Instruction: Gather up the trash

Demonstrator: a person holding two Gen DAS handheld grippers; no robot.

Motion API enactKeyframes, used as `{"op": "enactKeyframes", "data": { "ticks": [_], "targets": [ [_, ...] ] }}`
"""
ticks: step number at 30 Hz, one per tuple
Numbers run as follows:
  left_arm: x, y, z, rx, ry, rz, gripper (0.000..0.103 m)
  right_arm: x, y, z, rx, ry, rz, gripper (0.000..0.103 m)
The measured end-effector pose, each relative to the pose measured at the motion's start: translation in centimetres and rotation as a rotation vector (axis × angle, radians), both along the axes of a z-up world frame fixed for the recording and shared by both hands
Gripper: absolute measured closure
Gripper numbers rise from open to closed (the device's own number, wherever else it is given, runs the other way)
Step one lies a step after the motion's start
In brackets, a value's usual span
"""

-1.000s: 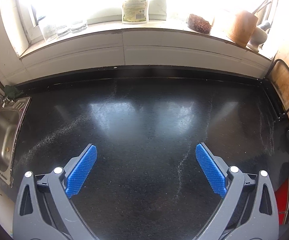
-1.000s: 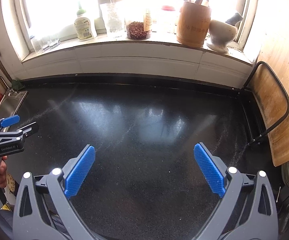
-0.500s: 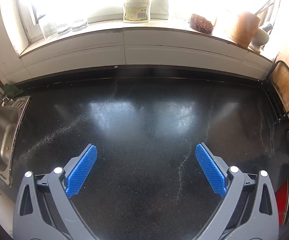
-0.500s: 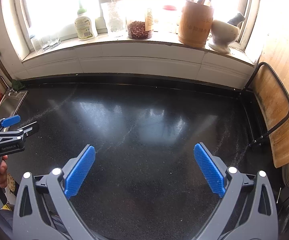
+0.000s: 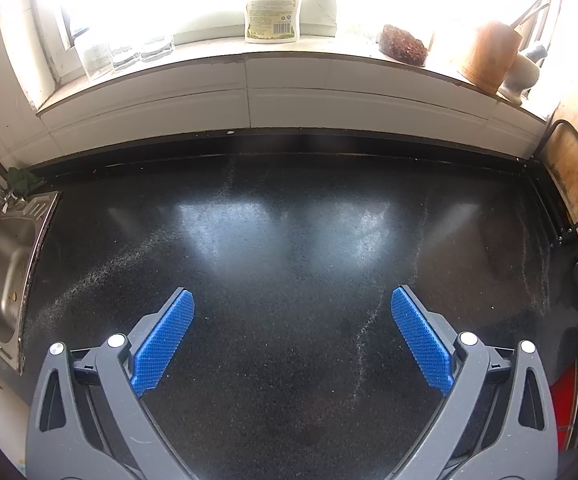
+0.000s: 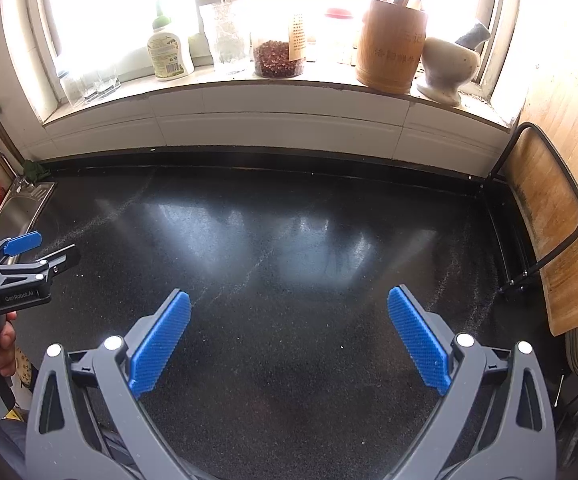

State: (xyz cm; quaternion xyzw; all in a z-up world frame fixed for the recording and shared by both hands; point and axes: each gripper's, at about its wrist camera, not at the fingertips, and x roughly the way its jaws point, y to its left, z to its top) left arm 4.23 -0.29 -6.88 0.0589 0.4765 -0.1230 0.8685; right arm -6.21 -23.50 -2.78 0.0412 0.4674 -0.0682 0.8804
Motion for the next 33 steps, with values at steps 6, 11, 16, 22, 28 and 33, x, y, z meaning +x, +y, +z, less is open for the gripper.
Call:
{"op": "enactKeyframes", "data": {
  "ticks": [6, 11, 16, 22, 28, 33],
  "targets": [
    [0.0, -0.21, -0.07, 0.005, 0.003, -0.002, 0.007, 0.04, -0.17, -0.08, 0.005, 0.002, -0.002, 0.007],
    [0.02, -0.26, -0.11, 0.005, 0.006, 0.0, 0.007, -0.09, -0.17, -0.07, 0.004, 0.002, -0.005, 0.007],
    [-0.04, -0.3, -0.12, 0.007, 0.006, -0.003, 0.007, -0.12, -0.13, -0.04, 0.004, 0.003, -0.006, 0.007],
    [-0.11, -0.4, -0.13, 0.018, 0.004, -0.002, 0.007, -0.02, -0.13, -0.06, 0.002, 0.004, -0.007, 0.007],
    [-0.14, -0.37, 0.01, 0.025, 0.001, -0.008, 0.007, -0.19, -0.12, -0.1, 0.001, 0.003, -0.008, 0.007],
    [-0.2, -0.17, 0.0, 0.026, 0.003, -0.005, 0.007, -0.25, -0.18, -0.13, 0.001, 0.003, -0.009, 0.007]
  ]
}}
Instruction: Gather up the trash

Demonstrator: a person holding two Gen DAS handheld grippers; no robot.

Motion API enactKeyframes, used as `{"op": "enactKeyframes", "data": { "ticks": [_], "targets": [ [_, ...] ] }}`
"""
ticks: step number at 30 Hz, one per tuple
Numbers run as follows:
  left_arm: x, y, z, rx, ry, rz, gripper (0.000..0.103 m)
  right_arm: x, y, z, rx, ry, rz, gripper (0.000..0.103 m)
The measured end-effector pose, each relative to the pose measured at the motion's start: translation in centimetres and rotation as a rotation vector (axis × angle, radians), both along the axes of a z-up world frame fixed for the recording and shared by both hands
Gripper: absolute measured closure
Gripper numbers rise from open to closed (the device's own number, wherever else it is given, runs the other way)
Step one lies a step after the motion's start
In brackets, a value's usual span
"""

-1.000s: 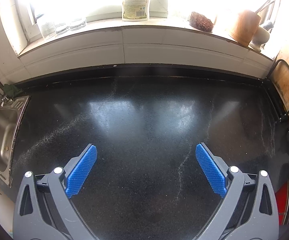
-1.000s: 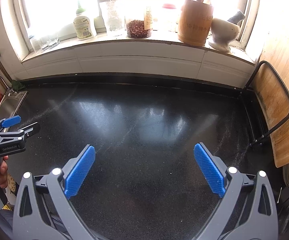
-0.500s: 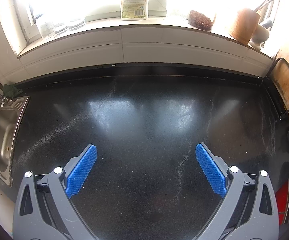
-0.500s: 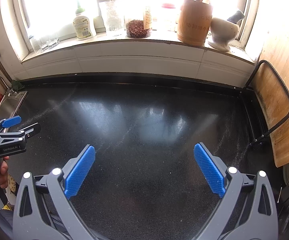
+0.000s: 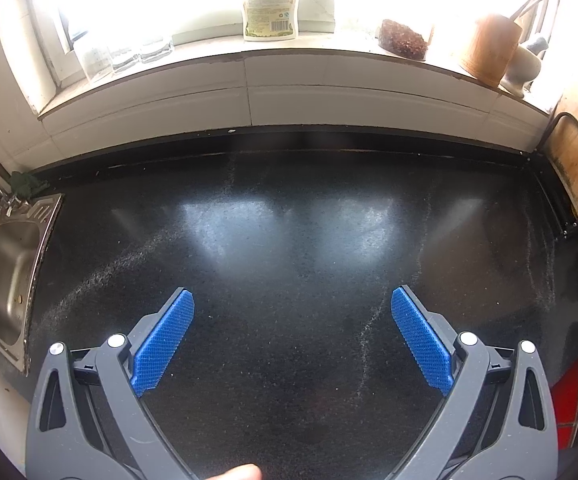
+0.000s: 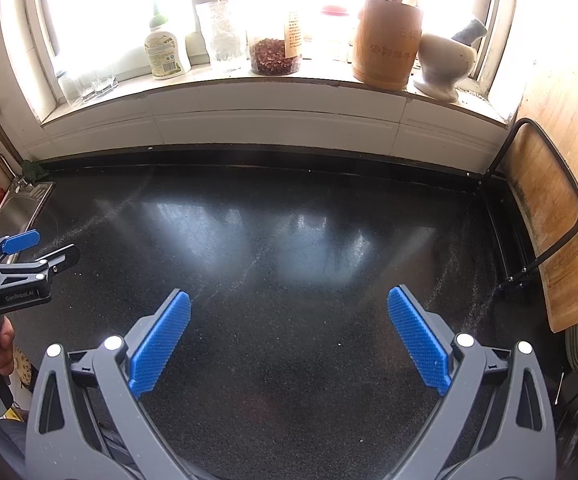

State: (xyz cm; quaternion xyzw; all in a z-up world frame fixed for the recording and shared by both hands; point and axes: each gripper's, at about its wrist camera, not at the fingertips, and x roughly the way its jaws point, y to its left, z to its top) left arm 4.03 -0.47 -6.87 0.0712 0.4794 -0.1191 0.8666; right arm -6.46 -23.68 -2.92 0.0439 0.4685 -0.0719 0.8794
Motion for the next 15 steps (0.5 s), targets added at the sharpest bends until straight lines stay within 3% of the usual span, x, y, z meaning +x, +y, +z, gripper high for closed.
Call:
{"op": "enactKeyframes", "data": {
  "ticks": [15],
  "targets": [
    [-0.36, 0.17, 0.25, 0.008, -0.006, -0.002, 0.007, -0.41, -0.08, 0.03, 0.005, -0.002, -0.004, 0.007]
  ]
}}
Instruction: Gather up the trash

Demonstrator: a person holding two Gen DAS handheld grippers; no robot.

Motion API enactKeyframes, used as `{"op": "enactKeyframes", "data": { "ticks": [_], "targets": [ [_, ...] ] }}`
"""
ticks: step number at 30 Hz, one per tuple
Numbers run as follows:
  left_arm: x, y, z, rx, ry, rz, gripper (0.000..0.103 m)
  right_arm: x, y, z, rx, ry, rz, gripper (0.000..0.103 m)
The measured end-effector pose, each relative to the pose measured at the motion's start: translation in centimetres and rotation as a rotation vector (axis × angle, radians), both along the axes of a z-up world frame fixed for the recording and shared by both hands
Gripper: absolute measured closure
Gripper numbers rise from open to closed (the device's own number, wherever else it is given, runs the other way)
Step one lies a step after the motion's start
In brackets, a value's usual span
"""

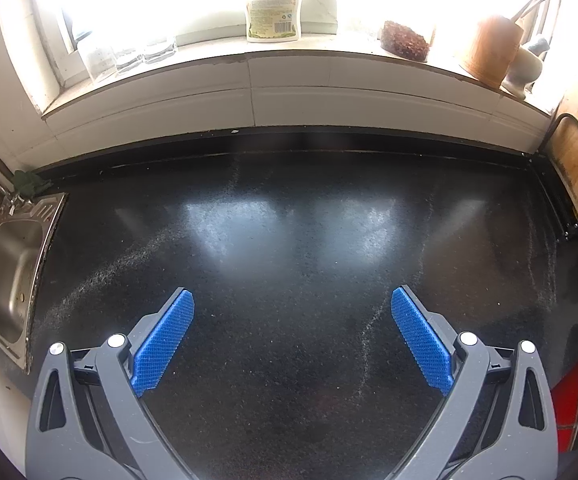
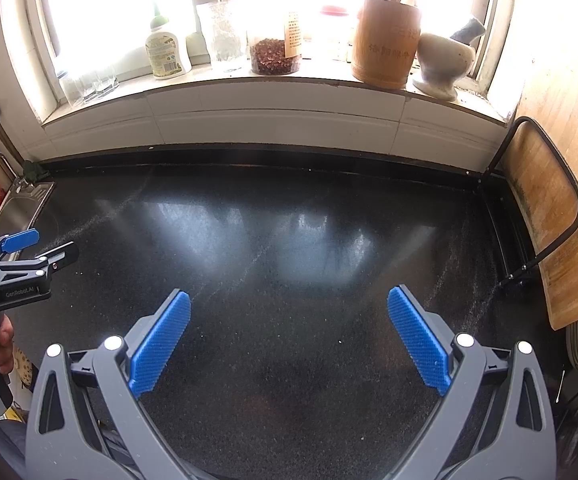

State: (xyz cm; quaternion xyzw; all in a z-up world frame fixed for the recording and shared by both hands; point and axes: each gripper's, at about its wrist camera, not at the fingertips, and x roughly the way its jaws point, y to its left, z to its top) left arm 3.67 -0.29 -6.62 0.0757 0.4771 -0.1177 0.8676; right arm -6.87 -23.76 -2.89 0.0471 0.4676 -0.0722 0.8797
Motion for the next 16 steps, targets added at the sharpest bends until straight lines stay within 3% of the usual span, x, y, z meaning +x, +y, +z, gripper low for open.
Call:
{"op": "enactKeyframes", "data": {
  "ticks": [11, 16],
  "targets": [
    [0.0, -0.2, -0.2, 0.026, -0.011, -0.009, 0.007, -0.1, -0.3, -0.6, -0.004, -0.005, -0.007, 0.007],
    [0.9, 0.0, -2.2, 0.02, -0.043, -0.015, 0.007, 0.5, -1.2, -3.5, 0.009, -0.021, -0.012, 0.007]
  ]
}}
